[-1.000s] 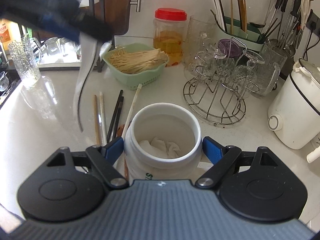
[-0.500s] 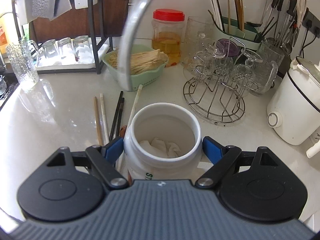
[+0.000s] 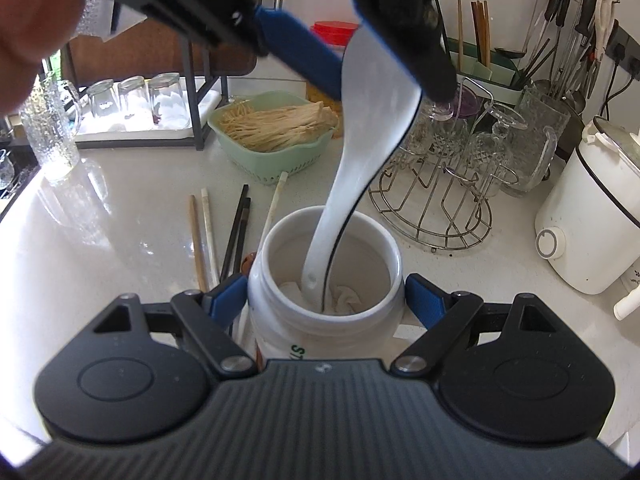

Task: Organize utensils
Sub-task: 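Lower the ceramic spoon into the white mug and open the left tool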

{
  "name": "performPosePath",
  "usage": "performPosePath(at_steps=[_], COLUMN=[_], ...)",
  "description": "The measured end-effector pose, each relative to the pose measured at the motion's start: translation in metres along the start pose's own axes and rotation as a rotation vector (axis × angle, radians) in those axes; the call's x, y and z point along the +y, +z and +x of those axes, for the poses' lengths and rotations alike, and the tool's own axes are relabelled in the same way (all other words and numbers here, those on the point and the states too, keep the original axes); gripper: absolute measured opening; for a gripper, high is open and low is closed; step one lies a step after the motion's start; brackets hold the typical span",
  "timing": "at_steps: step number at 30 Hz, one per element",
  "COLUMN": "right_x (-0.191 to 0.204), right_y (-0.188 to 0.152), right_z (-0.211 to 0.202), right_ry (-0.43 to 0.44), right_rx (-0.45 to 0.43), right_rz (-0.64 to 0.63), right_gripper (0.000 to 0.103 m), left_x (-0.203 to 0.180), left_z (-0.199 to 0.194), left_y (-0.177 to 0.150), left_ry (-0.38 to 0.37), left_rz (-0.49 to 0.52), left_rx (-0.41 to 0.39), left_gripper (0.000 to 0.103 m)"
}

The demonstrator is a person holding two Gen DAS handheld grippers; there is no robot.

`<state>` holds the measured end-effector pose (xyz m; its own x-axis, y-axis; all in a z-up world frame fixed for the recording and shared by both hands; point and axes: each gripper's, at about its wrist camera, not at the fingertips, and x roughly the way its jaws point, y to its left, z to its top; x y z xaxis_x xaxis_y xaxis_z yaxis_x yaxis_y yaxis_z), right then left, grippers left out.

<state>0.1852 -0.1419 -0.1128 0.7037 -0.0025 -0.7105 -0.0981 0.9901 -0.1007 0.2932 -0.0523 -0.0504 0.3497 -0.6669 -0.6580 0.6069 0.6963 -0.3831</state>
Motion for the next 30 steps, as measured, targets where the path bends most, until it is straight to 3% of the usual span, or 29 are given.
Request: performPosePath(at_steps=[12, 20, 30], right_x=[0.000, -0.001, -0.001], right_y=[-0.001, -0.003, -0.004], right_z=[0.000, -0.001, -0.002], right_ry=[0.012, 0.017, 0.016], right_rx=[-0.009, -0.016, -0.023], right_rz=[-0.013, -0.020, -0.017], right_gripper=[0.089, 0.089, 0.089], left_x=[0.012, 0.005, 0.004], left_z=[-0.008, 0.015, 0.032], left_y=[-0.006, -0.010, -0.012], left_ry=[0.034, 0.059, 0.071], left_rz=[-0.076, -0.030, -0.018], left_rx=[0.135, 0.223, 0.262], left_gripper=[0.049, 0.049, 0.049])
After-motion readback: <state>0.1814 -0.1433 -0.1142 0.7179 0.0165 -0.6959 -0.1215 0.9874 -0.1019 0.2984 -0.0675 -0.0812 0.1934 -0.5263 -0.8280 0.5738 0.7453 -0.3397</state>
